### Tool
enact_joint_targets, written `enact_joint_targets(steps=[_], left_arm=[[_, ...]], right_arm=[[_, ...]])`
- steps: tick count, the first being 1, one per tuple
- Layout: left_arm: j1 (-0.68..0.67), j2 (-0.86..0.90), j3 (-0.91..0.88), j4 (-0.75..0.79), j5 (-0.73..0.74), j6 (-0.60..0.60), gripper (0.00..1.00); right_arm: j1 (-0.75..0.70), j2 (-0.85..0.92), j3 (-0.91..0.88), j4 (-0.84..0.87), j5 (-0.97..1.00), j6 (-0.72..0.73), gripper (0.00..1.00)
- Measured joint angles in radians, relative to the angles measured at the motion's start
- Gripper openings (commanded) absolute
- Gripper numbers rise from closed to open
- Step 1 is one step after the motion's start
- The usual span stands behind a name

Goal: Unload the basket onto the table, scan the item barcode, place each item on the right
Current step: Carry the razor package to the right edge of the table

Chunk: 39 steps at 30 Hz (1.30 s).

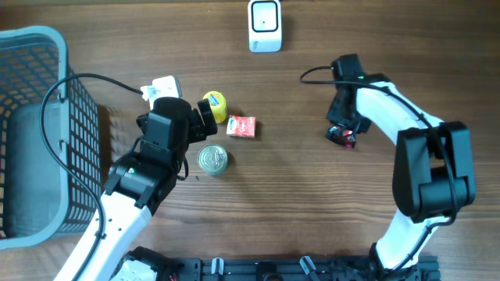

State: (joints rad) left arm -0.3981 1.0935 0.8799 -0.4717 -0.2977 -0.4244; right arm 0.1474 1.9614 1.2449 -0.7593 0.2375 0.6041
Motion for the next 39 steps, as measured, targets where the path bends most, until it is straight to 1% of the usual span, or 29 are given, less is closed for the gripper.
enact_joint_targets(steps=[4,10,15,19,20,21,22,23,24,25,26,27,29,30,32,39], left_arm=[[0.0,0.0,0.0,0.0,0.0,0.0,1.0],[0.0,0.0,0.0,0.0,0.0,0.0,1.0],[0.0,0.0,0.0,-0.007,0.0,0.0,1.0],[0.0,0.0,0.0,-0.016,0.0,0.0,1.0],[0.0,0.0,0.0,-0.016,0.0,0.0,1.0],[0.0,0.0,0.0,-0.019,0.0,0.0,1.0],[0.0,0.0,0.0,-0.021,0.0,0.0,1.0],[0.0,0.0,0.0,-0.023,0.0,0.0,1.0],[0.0,0.0,0.0,-0.027,0.0,0.0,1.0],[0.0,0.0,0.0,-0.031,-0.001,0.0,1.0],[0.0,0.0,0.0,-0.034,-0.002,0.0,1.0],[0.0,0.0,0.0,-0.04,-0.003,0.0,1.0],[0.0,0.0,0.0,-0.049,-0.003,0.0,1.0],[0.0,0.0,0.0,-0.053,-0.003,0.0,1.0],[0.0,0.0,0.0,-0.06,-0.003,0.0,1.0],[0.0,-0.002,0.0,-0.06,-0.003,0.0,1.0]], right_arm=[[-0.103,0.0,0.0,-0.021,0.032,0.0,0.16],[-0.365,0.003,0.0,-0.007,0.086,-0.031,0.14],[-0.594,0.005,0.0,0.066,0.089,-0.038,0.17],[-0.758,0.011,0.0,0.13,0.093,-0.047,0.17],[-0.774,0.012,0.0,0.136,0.094,-0.047,0.17],[-0.832,0.014,0.0,0.159,0.092,-0.05,0.17],[-0.86,0.014,0.0,0.176,0.085,-0.057,0.2],[-0.878,0.014,0.0,0.189,0.075,-0.06,0.26],[-0.906,0.015,0.0,0.204,0.061,-0.061,0.42],[-0.923,0.015,0.0,0.208,0.053,-0.064,0.54],[-0.942,0.015,0.0,0.21,0.042,-0.074,0.7],[-0.953,0.015,-0.001,0.217,0.031,-0.078,0.75],[-0.958,0.016,-0.001,0.229,0.0,-0.11,0.77],[-0.956,0.016,0.0,0.23,-0.015,-0.121,0.82],[-0.954,0.016,0.005,0.211,-0.053,-0.145,1.0],[-0.93,0.01,0.148,0.045,-0.227,-0.206,1.0]])
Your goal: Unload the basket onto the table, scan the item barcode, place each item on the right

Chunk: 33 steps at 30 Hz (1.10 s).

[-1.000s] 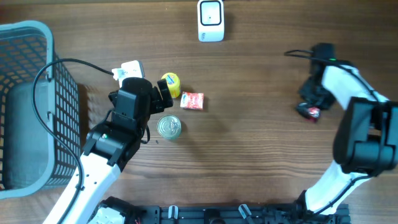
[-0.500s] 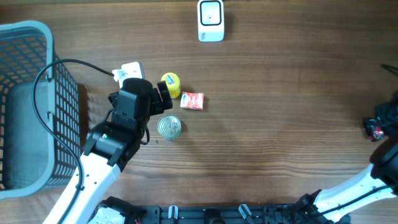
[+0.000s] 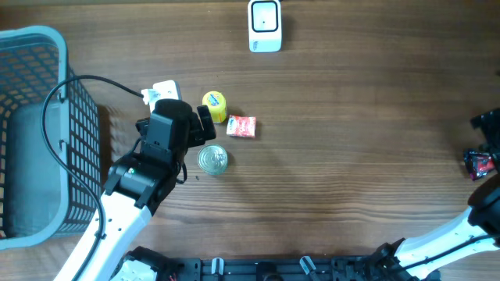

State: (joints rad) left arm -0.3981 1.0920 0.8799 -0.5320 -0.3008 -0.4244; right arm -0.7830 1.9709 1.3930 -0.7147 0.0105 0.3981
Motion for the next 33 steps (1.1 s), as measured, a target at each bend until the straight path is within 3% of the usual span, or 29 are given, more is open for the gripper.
enact_joint_targets(steps=[6,10,16,21,27,33], left_arm=[[0.0,-0.04,0.0,0.009,-0.002,0.0,1.0],[0.0,-0.097,0.0,0.039,-0.1,-0.028,1.0],[0.0,-0.13,0.0,0.014,-0.238,-0.111,1.0],[0.0,-0.13,0.0,-0.075,-0.248,-0.148,1.0],[0.001,-0.109,0.0,-0.075,-0.026,0.063,1.0],[0.001,0.154,0.001,-0.072,0.154,0.288,1.0]], right_arm=[[0.119,-0.163,0.024,-0.114,-0.017,-0.003,1.0],[0.259,-0.318,0.038,-0.155,-0.022,-0.005,1.0],[0.621,-0.371,0.05,-0.245,-0.055,0.005,1.0],[0.929,-0.367,0.05,-0.263,-0.054,0.148,1.0],[1.006,-0.367,0.05,-0.285,0.003,0.29,1.0],[0.922,-0.366,0.05,-0.396,0.047,0.279,1.0]])
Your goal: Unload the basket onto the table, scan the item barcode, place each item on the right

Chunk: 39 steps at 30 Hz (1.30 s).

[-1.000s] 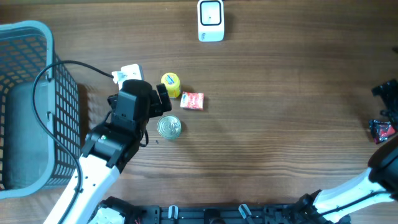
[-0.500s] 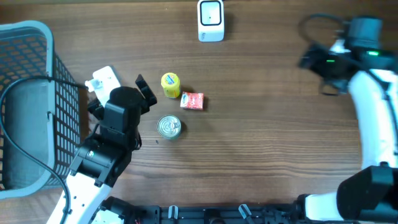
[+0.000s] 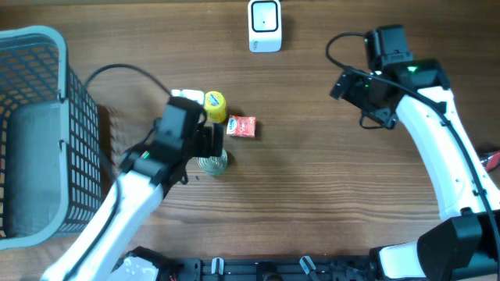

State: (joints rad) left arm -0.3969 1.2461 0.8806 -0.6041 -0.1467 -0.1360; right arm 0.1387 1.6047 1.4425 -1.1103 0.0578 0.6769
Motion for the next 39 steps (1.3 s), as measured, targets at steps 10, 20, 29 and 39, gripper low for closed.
enact_joint_targets(steps=[10,20,29,39], left_arm=[[0.0,0.293,-0.001,-0.075,0.301,0.407,1.0],[0.0,0.293,-0.001,-0.073,0.334,0.554,1.0],[0.0,0.295,-0.001,0.003,0.309,0.584,1.0],[0.0,0.429,-0.001,0.006,0.289,0.607,1.0]], right_arm=[[-0.025,0.0,0.0,-0.025,0.058,-0.012,1.0],[-0.025,0.0,0.0,-0.036,0.059,-0.012,1.0],[-0.025,0.0,0.0,-0.037,0.059,-0.013,1.0],[-0.024,0.0,0.0,-0.043,0.059,-0.012,1.0]])
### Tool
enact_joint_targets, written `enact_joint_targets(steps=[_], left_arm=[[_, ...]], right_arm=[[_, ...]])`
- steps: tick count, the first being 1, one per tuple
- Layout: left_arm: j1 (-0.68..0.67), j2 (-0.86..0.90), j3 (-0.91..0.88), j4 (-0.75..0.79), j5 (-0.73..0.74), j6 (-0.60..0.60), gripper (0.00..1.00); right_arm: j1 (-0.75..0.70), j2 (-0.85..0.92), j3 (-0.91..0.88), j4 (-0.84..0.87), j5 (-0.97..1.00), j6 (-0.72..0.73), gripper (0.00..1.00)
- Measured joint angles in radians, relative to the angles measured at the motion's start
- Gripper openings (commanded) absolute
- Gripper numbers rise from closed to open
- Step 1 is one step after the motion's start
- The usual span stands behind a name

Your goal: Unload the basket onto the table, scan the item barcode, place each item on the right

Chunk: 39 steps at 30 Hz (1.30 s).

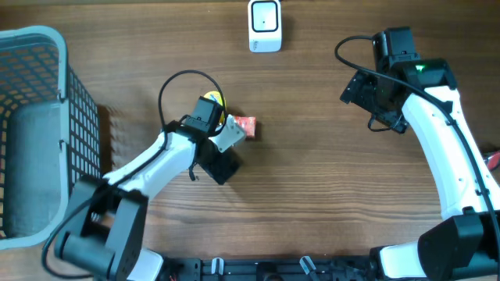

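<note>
The white barcode scanner (264, 26) stands at the table's far edge. My left gripper (220, 165) hangs low over the spot in front of the yellow tub (212, 99) and the red packet (247, 127); its black body hides its fingers and whatever lies under it. No silver can shows. My right gripper (362, 92) hovers right of the scanner, well clear of the items, and nothing shows in it. Whether either gripper is open cannot be told from above.
A blue mesh basket (48, 36) fills the left side. A small red and black item (492, 160) lies at the table's right edge. The left arm's cable (176, 80) loops above the yellow tub.
My left arm has swung right and turned, so its gripper now covers the place where the silver can stood. The white box beside the yellow tub no longer shows. My right arm barely moved.
At first my right gripper held a red and black item mid-table while my left hovered behind the can. Then the right arm was at the right edge with it. Later it was back near the scanner, the item left at the edge, and my left now covers the can's place.
</note>
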State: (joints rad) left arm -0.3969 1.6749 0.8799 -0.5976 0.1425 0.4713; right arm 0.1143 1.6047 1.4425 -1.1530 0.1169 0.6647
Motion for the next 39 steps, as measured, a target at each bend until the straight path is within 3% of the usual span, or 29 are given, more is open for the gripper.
enact_joint_targets(steps=[3,4,5,6,7,10,14,18,20,24,27,30,32,34,35,39], left_arm=[[0.0,0.012,0.002,0.007,-0.008,0.007,0.99],[0.0,0.012,0.002,0.007,-0.007,0.007,0.92],[0.0,0.012,0.002,0.007,-0.008,0.007,0.75],[0.0,0.012,0.002,0.008,-0.008,0.012,0.64],[0.0,0.013,0.002,0.008,-0.008,0.007,0.6],[0.0,0.013,0.005,0.01,-0.011,0.014,0.63],[0.0,0.013,0.005,0.011,-0.011,0.013,0.54],[0.0,0.014,0.005,0.037,-0.011,-0.04,0.61],[0.0,0.017,0.005,0.066,-0.011,-0.099,0.5],[0.0,0.019,0.005,0.113,-0.011,-0.319,0.56],[0.0,0.019,0.006,0.129,-0.014,-0.604,0.53],[-0.002,0.019,0.01,0.132,-0.008,-0.881,0.56],[-0.009,0.019,0.013,0.135,0.001,-1.092,0.73],[-0.03,0.019,0.014,0.151,0.007,-1.28,0.81],[-0.048,0.02,0.013,0.165,0.012,-1.35,1.0],[-0.109,0.018,0.019,0.202,0.022,-1.474,1.0]], right_arm=[[0.0,0.0,0.0,0.0,0.0,0.0,1.0],[0.0,0.0,0.0,0.0,0.0,0.0,1.0],[0.0,0.0,0.0,0.0,0.0,0.0,1.0],[0.0,0.0,0.0,0.0,0.0,0.0,1.0],[0.0,0.0,0.0,0.0,0.0,0.0,1.0],[0.0,0.0,0.0,0.0,0.0,0.0,1.0],[0.0,0.0,0.0,0.001,0.0,0.0,1.0],[0.0,0.0,0.0,0.008,0.0,0.0,1.0],[0.0,0.0,0.0,0.009,0.0,0.0,1.0],[0.0,0.0,0.0,0.009,0.0,0.0,1.0],[0.0,0.0,0.0,0.009,0.0,0.0,1.0],[0.0,0.0,0.0,0.009,0.0,0.0,1.0],[0.0,0.0,0.0,0.009,0.0,0.0,1.0],[0.0,0.0,0.0,0.009,0.0,0.0,1.0],[0.0,0.0,0.0,0.009,0.0,0.0,1.0],[0.0,0.0,0.0,0.009,0.0,0.0,1.0]])
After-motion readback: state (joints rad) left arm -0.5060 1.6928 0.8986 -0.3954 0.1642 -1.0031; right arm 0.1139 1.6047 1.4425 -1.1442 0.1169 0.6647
